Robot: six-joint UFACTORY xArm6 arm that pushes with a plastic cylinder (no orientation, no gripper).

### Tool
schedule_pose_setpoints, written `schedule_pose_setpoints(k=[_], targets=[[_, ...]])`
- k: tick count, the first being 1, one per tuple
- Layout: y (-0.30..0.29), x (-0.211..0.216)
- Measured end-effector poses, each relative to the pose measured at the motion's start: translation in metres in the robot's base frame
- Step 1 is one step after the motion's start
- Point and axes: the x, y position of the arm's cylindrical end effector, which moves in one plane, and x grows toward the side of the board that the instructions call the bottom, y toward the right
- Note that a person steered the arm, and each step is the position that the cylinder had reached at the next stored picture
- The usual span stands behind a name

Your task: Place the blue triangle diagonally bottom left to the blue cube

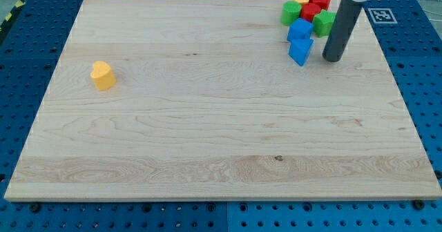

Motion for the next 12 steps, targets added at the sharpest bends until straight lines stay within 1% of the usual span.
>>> schedule_pose_setpoints(k=[2, 3, 5, 6, 8, 9, 12], targets=[[-0.003, -0.015], [-0.020, -0.015], [-0.029, -0.015], [-0.053, -0.015], [-0.063, -0.015], [-0.086, -0.015], [-0.101, -0.015]])
